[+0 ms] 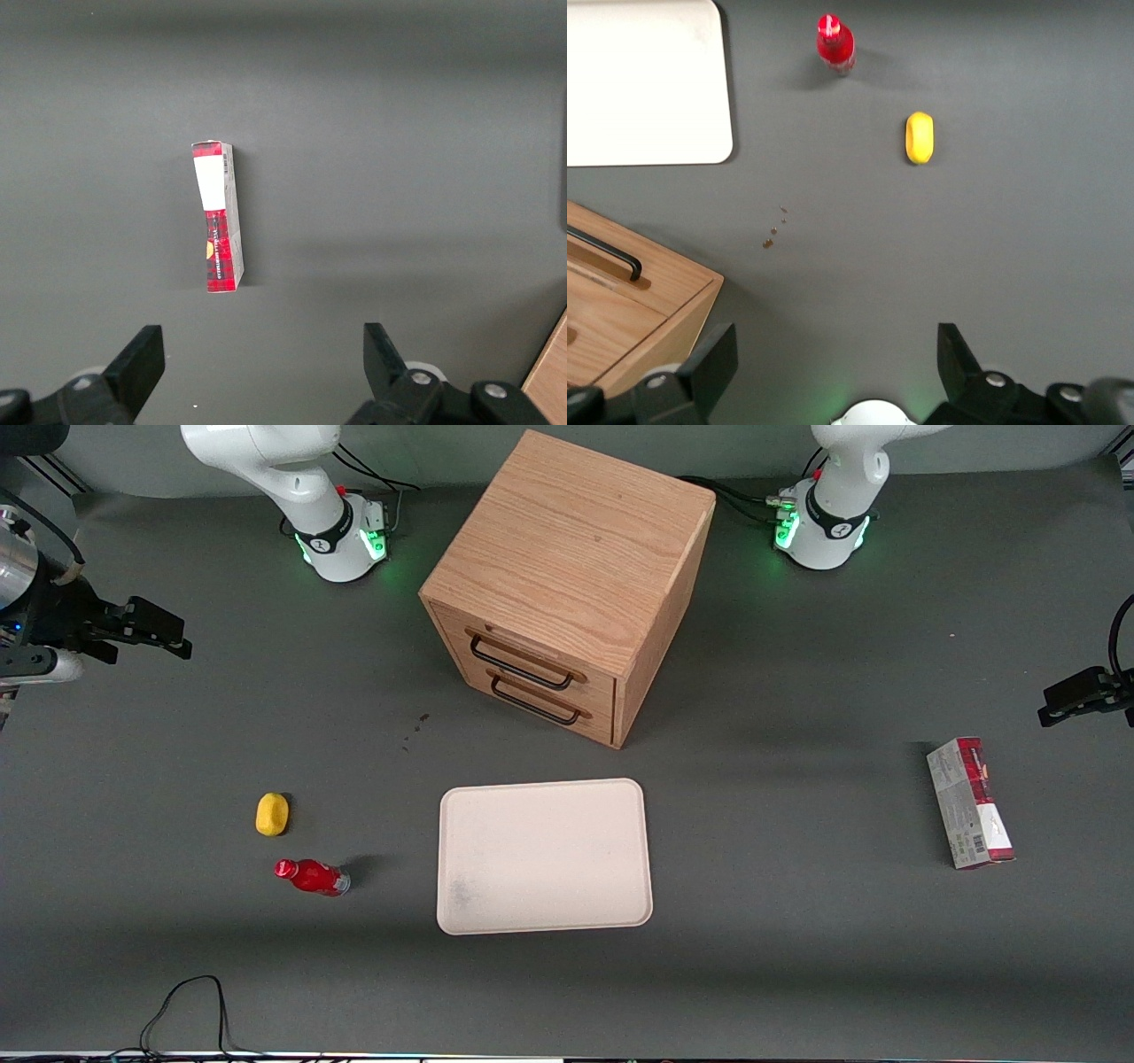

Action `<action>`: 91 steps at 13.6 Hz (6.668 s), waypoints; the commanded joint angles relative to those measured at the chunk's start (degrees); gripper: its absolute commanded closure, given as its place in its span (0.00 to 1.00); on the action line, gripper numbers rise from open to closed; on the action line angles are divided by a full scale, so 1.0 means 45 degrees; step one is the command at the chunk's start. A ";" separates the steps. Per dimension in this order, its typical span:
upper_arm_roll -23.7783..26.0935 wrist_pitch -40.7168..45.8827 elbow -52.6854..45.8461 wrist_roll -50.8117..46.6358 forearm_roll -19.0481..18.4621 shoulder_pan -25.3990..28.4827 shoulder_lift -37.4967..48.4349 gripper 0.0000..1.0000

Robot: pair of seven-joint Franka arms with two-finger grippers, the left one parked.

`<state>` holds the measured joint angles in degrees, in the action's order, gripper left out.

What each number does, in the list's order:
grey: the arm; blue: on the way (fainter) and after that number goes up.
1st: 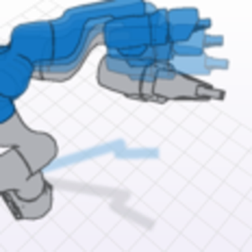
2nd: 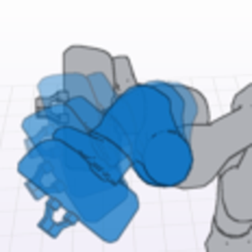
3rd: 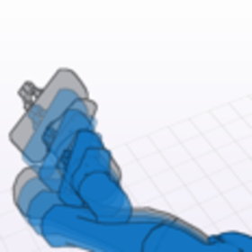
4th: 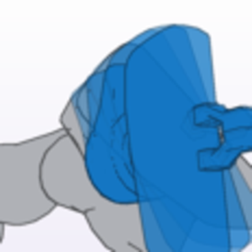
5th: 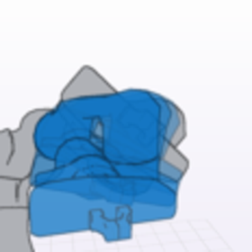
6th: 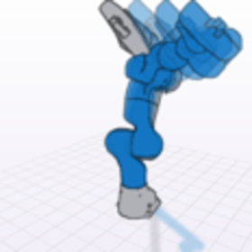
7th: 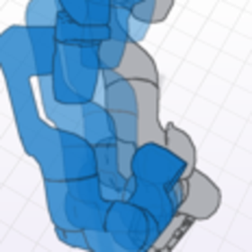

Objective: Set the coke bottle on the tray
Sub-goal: 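Move the open right gripper down toward the red Coca-Cola bottle, then close the right gripper around the red bottle's body, then lift the red bottle up off the table with the right gripper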

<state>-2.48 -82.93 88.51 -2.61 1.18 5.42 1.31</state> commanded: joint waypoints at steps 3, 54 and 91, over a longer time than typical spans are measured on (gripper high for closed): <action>-0.0113 0.1590 -0.5360 -0.0299 0.0128 0.0123 -0.4147 0.00; 0.0160 -0.5594 -0.4006 0.0072 0.0285 0.0240 -0.9528 0.01; -0.0190 0.0571 -0.4394 0.0033 0.0851 0.0064 -0.5723 1.00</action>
<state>-2.56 -84.93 68.65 -2.57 3.88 5.81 -28.20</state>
